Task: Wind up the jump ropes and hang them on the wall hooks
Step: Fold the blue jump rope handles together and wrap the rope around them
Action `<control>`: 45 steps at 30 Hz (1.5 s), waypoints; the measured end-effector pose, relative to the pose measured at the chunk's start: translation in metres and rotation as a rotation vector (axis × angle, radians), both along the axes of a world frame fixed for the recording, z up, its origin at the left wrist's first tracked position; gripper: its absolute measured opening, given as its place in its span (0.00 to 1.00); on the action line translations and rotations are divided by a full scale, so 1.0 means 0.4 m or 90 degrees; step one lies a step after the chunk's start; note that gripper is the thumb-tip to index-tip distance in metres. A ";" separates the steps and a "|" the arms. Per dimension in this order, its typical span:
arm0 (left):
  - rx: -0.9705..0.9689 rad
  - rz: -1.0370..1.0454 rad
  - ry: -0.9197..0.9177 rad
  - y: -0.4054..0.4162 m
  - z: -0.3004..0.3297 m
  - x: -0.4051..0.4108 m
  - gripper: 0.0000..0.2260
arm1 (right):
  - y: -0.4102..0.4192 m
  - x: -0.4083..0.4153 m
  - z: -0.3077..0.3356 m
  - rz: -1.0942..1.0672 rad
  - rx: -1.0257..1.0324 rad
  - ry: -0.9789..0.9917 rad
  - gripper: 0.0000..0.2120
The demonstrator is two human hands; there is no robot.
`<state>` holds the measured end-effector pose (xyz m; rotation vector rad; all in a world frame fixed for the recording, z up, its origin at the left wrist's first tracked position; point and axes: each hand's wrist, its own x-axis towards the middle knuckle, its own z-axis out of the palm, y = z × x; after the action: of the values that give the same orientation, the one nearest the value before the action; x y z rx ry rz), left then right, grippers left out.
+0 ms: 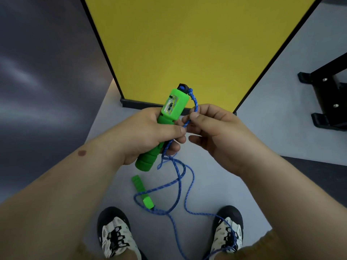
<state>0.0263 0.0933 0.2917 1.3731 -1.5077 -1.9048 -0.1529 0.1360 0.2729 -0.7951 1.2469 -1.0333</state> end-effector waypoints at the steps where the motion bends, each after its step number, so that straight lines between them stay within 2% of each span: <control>1: 0.001 0.004 0.001 0.000 -0.006 -0.007 0.02 | 0.002 0.000 -0.005 0.001 -0.002 -0.002 0.02; 4: 0.017 0.000 -0.007 0.002 -0.020 -0.023 0.04 | 0.008 -0.010 -0.018 -0.002 -0.008 0.022 0.03; 9: 0.036 -0.023 -0.027 0.001 -0.026 -0.037 0.04 | 0.001 -0.047 -0.015 -0.173 0.000 -0.034 0.04; 12: 0.044 -0.021 -0.025 0.002 -0.029 -0.050 0.04 | -0.004 -0.061 -0.011 -0.219 0.001 -0.056 0.04; 16: 0.041 0.022 -0.009 -0.001 -0.031 -0.059 0.04 | 0.004 -0.055 -0.011 -0.156 0.020 -0.081 0.05; 22: 0.034 0.015 -0.015 -0.003 -0.035 -0.056 0.04 | 0.028 -0.017 -0.031 -0.070 0.029 -0.024 0.06; 30: 0.058 0.010 -0.019 -0.003 -0.035 -0.053 0.06 | 0.019 -0.020 -0.027 -0.139 0.042 -0.049 0.06; 38: 0.070 -0.005 -0.020 -0.002 -0.035 -0.055 0.04 | 0.005 -0.051 -0.012 -0.256 0.012 -0.053 0.04; 41: 0.064 -0.007 -0.027 -0.004 -0.036 -0.055 0.04 | 0.005 -0.051 -0.011 -0.252 0.018 -0.063 0.05; 45: 0.067 0.000 -0.013 -0.003 -0.037 -0.057 0.04 | 0.013 -0.034 -0.018 -0.168 0.034 -0.067 0.05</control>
<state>0.0034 0.0920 0.2768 1.4409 -1.4355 -2.0024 -0.1666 0.1414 0.2658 -0.5376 1.3061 -1.2319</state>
